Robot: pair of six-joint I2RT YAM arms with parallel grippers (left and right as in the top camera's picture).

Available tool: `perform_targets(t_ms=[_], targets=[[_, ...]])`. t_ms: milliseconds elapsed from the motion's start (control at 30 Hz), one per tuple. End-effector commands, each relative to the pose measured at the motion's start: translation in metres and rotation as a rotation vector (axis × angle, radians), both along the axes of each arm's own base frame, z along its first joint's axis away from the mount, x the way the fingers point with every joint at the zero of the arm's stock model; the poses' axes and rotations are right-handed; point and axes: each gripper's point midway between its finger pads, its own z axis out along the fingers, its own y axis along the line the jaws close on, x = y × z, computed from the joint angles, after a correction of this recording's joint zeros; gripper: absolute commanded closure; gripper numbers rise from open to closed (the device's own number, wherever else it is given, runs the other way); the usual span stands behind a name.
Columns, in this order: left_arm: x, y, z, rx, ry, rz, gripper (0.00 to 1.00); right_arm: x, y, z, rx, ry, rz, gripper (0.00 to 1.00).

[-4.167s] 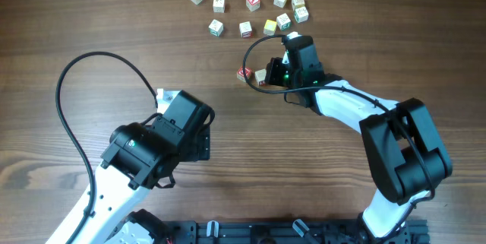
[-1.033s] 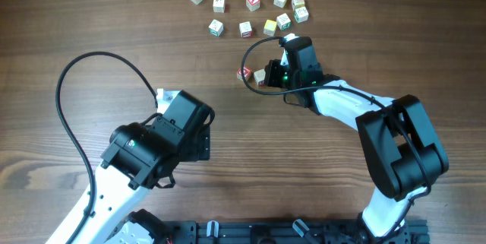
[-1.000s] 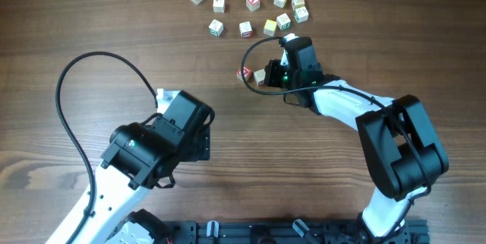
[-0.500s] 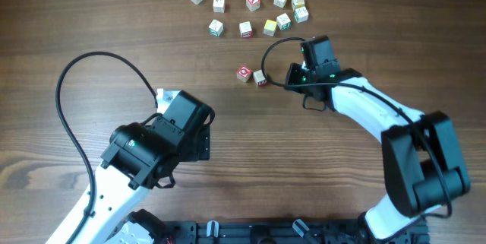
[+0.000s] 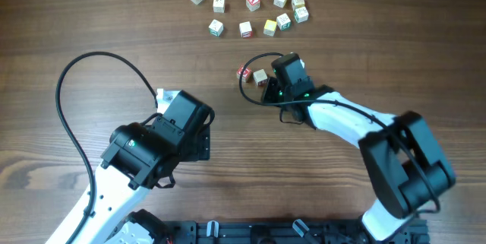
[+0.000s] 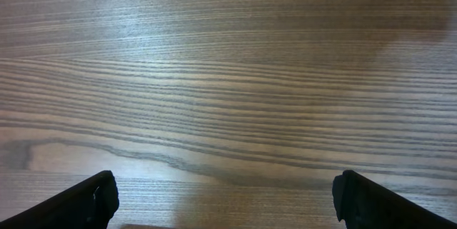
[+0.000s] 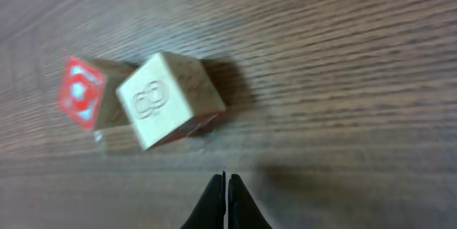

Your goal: Form a circle

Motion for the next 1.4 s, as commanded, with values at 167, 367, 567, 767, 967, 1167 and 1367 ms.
perform_targets(t_ms=[167, 367, 567, 767, 967, 1167, 1367], targets=[[0.000, 0.003, 0.001, 0.008, -0.009, 0.010, 0.00, -0.001, 0.002, -0.027, 0.007, 0.031, -0.021, 0.95], [0.000, 0.003, 0.001, 0.008, -0.009, 0.010, 0.00, 0.005, 0.002, -0.024, 0.003, 0.003, -0.029, 0.95], [0.000, 0.003, 0.001, 0.008, -0.009, 0.010, 0.00, 0.011, 0.005, -0.022, 0.014, -0.028, -0.018, 0.95], [0.000, 0.003, 0.001, 0.008, -0.009, 0.010, 0.00, 0.014, 0.007, -0.020, 0.015, -0.047, -0.008, 0.95], [0.001, 0.003, 0.001, 0.008, -0.010, 0.010, 0.00, 0.017, 0.008, -0.017, 0.022, -0.063, -0.005, 0.95], [0.001, 0.003, 0.001, 0.008, -0.010, 0.010, 0.00, 0.018, 0.009, -0.016, 0.018, -0.075, 0.008, 0.95], [0.000, 0.003, 0.001, 0.008, -0.009, 0.010, 0.00, 0.019, 0.009, -0.015, 0.020, -0.078, 0.008, 0.95]])
